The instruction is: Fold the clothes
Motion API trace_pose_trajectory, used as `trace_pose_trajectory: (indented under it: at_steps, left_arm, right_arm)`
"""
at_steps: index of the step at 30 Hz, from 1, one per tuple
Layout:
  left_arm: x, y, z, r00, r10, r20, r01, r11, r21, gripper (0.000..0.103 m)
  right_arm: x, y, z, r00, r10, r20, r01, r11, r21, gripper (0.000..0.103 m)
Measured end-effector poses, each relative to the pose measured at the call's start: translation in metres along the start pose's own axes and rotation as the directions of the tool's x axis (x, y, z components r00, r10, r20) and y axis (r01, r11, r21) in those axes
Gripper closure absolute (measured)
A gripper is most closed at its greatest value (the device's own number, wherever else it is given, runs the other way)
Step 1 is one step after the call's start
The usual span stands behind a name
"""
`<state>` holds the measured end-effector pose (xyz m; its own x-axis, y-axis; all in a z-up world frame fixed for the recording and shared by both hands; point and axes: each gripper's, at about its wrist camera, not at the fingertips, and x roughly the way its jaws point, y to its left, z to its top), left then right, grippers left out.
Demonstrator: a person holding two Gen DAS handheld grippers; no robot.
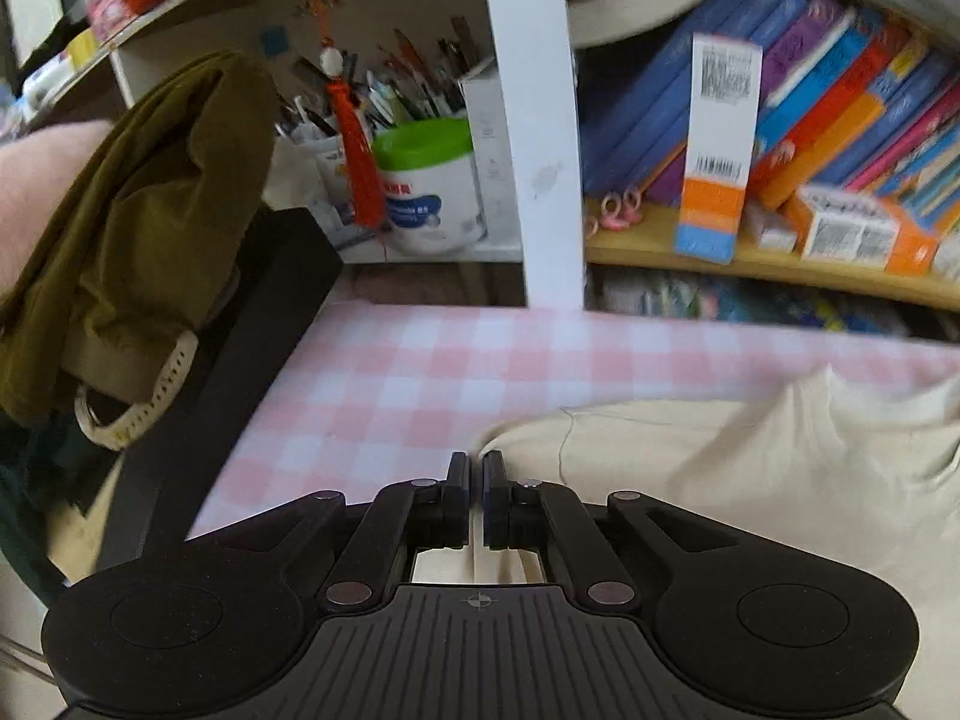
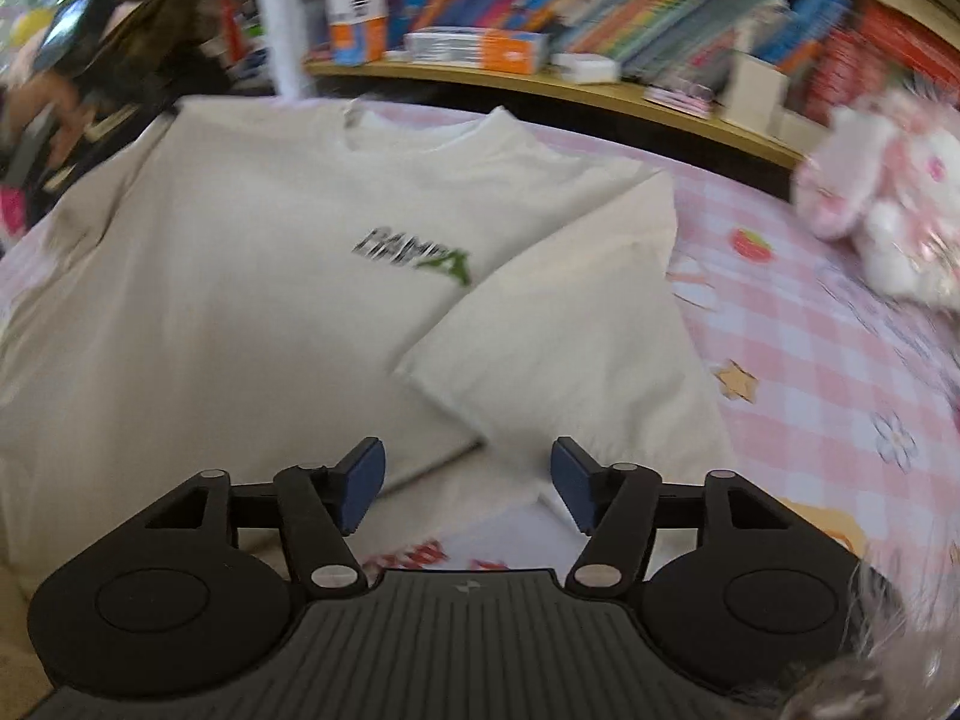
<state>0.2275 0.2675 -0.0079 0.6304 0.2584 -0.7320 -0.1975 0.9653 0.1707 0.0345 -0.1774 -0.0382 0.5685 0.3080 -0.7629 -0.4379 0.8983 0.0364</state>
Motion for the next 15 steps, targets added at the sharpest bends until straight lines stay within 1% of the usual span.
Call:
trace_pose_trajectory:
  at_steps: [2, 4, 5, 7, 9, 11, 12, 13, 14, 15]
  left_arm:
    - [0.004, -0.003, 0.000, 0.999, 0.035, -0.014, -0.035, 0.999, 0.031, 0.092]
    - [0.001, -0.004, -0.002, 0.998, 0.068, -0.014, -0.068, 0.997, 0.034, 0.090]
    - [-0.003, -0.004, -0.003, 0.997, 0.071, -0.015, -0.071, 0.997, 0.029, 0.081]
    - [-0.020, -0.003, -0.009, 0.999, 0.045, 0.000, -0.045, 0.998, 0.032, 0.068]
    - [-0.051, -0.009, -0.021, 0.998, 0.009, 0.064, -0.013, 0.998, 0.065, 0.059]
    - [-0.084, -0.019, -0.035, 0.991, -0.026, 0.132, 0.012, 0.995, 0.102, 0.036]
    - [-0.099, -0.024, -0.043, 0.986, -0.044, 0.160, 0.026, 0.993, 0.116, 0.032]
    - [-0.113, -0.030, -0.052, 0.982, -0.060, 0.180, 0.038, 0.991, 0.127, 0.025]
    - [-0.126, -0.036, -0.061, 0.977, -0.076, 0.199, 0.049, 0.989, 0.138, 0.023]
    - [-0.138, -0.042, -0.070, 0.974, -0.090, 0.210, 0.060, 0.987, 0.147, 0.023]
  right_arm:
    - [0.004, 0.005, 0.003, 1.000, 0.008, 0.005, -0.008, 1.000, -0.021, 0.043]
    - [0.008, 0.010, 0.006, 1.000, 0.016, 0.010, -0.015, 0.999, -0.042, 0.043]
    - [0.009, 0.013, 0.008, 1.000, 0.020, 0.012, -0.019, 0.998, -0.053, 0.043]
    - [0.013, 0.018, 0.011, 0.999, 0.028, 0.017, -0.026, 0.997, -0.074, 0.043]
    - [0.017, 0.023, 0.014, 0.999, 0.036, 0.021, -0.034, 0.995, -0.096, 0.043]
    - [0.020, 0.027, 0.017, 0.999, 0.046, 0.027, -0.042, 0.993, -0.113, 0.044]
    - [0.021, 0.028, 0.018, 0.998, 0.057, 0.035, -0.052, 0.992, -0.112, 0.044]
    - [0.022, 0.029, 0.020, 0.997, 0.068, 0.039, -0.064, 0.992, -0.109, 0.044]
    - [0.024, 0.030, 0.021, 0.996, 0.075, 0.038, -0.071, 0.991, -0.109, 0.044]
    - [0.028, 0.032, 0.022, 0.996, 0.078, 0.032, -0.074, 0.991, -0.112, 0.044]
